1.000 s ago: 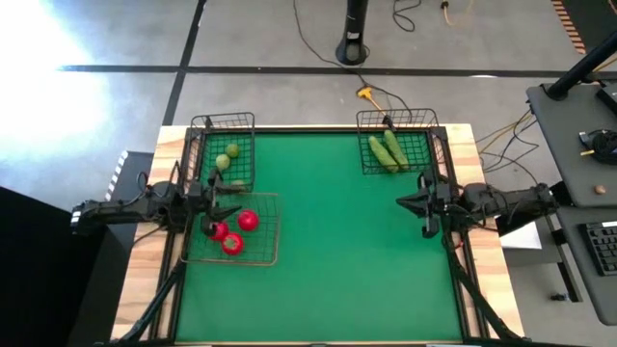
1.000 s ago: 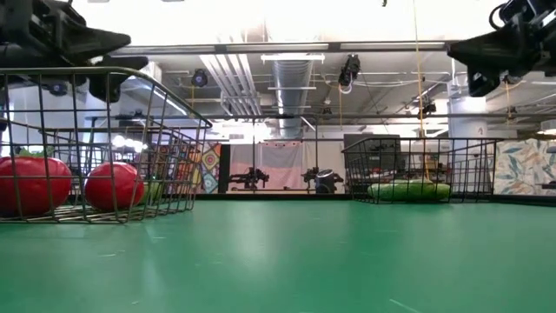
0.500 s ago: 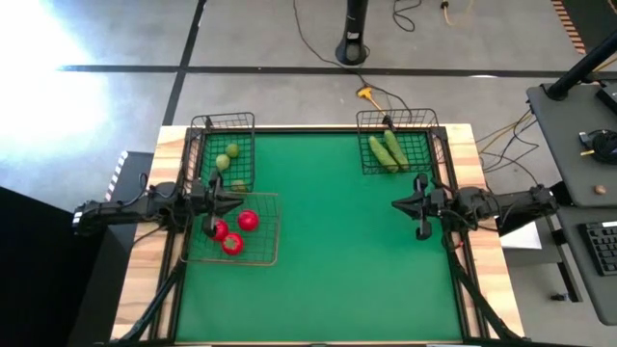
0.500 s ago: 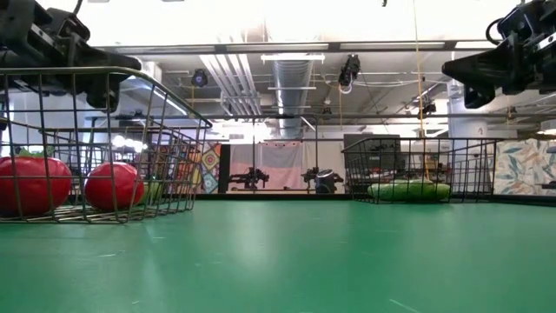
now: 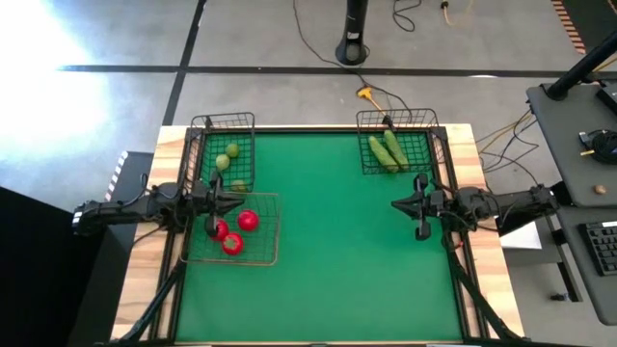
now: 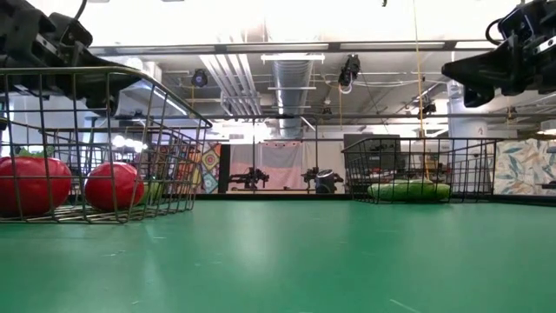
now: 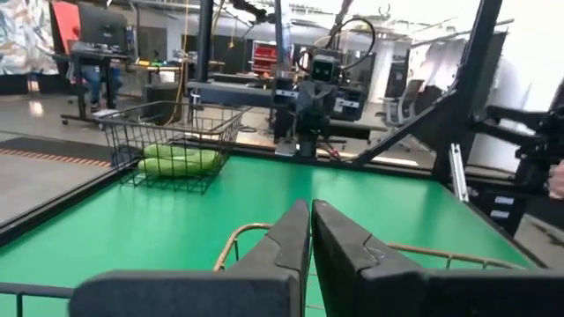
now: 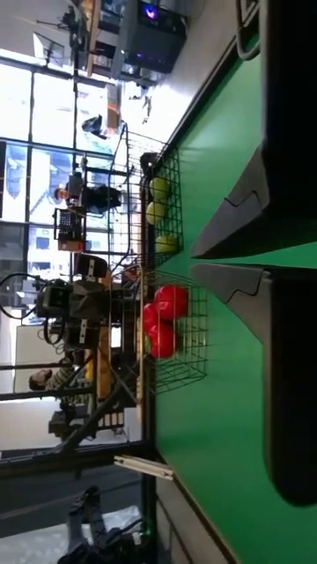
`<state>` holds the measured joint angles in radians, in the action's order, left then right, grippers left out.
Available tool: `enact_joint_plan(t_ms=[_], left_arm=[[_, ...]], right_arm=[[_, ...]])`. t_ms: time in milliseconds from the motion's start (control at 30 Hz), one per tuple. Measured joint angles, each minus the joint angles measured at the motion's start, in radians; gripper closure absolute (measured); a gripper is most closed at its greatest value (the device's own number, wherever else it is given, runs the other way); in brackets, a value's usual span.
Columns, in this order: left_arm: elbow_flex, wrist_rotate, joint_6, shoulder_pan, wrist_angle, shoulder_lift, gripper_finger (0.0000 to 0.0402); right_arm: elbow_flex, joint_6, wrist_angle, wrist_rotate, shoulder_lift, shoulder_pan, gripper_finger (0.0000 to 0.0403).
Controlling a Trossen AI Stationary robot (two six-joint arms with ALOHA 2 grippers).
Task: Sort produce into baskets
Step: Return to Home Position
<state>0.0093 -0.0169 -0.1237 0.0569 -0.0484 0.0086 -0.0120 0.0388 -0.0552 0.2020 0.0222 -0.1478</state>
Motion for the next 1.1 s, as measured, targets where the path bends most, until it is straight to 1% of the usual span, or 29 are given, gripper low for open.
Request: enact_joint_plan(t_ms=[100,133,233,300,433,533,633,900,1100], left_arm=[[0.0,-0.005,0.018,0.0,0.002,0.0,0.0401],[0.0,-0.025,0.018,-0.001,0.001,0.0,0.0401],[0.0,-0.148,-0.034,0.0,0.004,0.0,0.0401],[0.005,-0.183,-0.049,0.0,0.008,0.011,0.0401],[0.009,-0.19,-0.023,-0.001,0.014,0.024,0.0401],[0.009,-0.192,-0.02,-0.001,0.014,0.031,0.0401],[0.009,-0.193,-0.02,-0.001,0.014,0.036,0.0401],[0.01,-0.192,-0.02,-0.001,0.014,0.05,0.0402],[0.011,-0.192,-0.02,-0.001,0.013,0.059,0.0402]], right_arm=[[0.0,0.037,0.002,0.003,0.007,0.0,0.039],[0.0,0.048,0.002,0.013,0.009,0.0,0.039],[0.0,0.052,0.001,0.061,0.022,0.0,0.039],[0.0,0.069,0.002,0.067,0.036,0.0,0.039],[-0.001,0.213,0.004,0.102,0.065,0.0,0.039],[-0.001,0.268,0.004,0.105,0.081,0.0,0.039],[-0.001,0.264,0.005,0.105,0.092,0.0,0.039],[-0.002,0.161,0.008,0.105,0.092,0.0,0.039],[-0.002,0.113,0.009,0.105,0.092,0.0,0.039]])
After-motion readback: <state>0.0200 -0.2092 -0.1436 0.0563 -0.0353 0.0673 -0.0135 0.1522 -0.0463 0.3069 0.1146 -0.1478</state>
